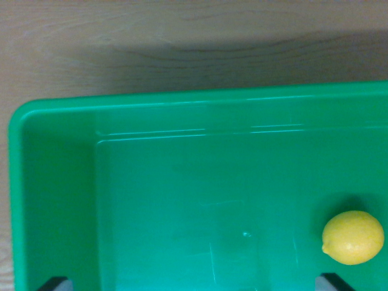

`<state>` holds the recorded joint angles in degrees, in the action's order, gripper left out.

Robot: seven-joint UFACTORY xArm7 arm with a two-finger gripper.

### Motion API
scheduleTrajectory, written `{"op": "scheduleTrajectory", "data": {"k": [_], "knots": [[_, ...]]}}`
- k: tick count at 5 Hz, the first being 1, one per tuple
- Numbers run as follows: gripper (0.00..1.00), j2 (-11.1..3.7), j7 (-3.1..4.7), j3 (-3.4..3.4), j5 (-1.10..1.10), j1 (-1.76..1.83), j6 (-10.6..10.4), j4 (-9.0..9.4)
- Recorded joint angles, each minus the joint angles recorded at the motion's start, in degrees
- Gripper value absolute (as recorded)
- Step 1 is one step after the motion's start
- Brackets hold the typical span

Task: Pick fruit

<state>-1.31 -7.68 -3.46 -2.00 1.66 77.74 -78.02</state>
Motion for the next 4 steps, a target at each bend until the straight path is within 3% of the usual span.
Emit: {"op": "scheduleTrajectory", "data": {"k": [1,2,3,4], "knots": [[0.0,-1.0,-2.22,0.26,0.68,-0.8,-2.4,1.75],[0.0,-1.0,-2.22,0.26,0.68,-0.8,-2.4,1.75],[0.0,-2.02,-4.5,0.53,1.38,-1.61,-4.8,3.56],[0.0,-2.02,-4.5,0.53,1.38,-1.61,-4.8,3.56]]}}
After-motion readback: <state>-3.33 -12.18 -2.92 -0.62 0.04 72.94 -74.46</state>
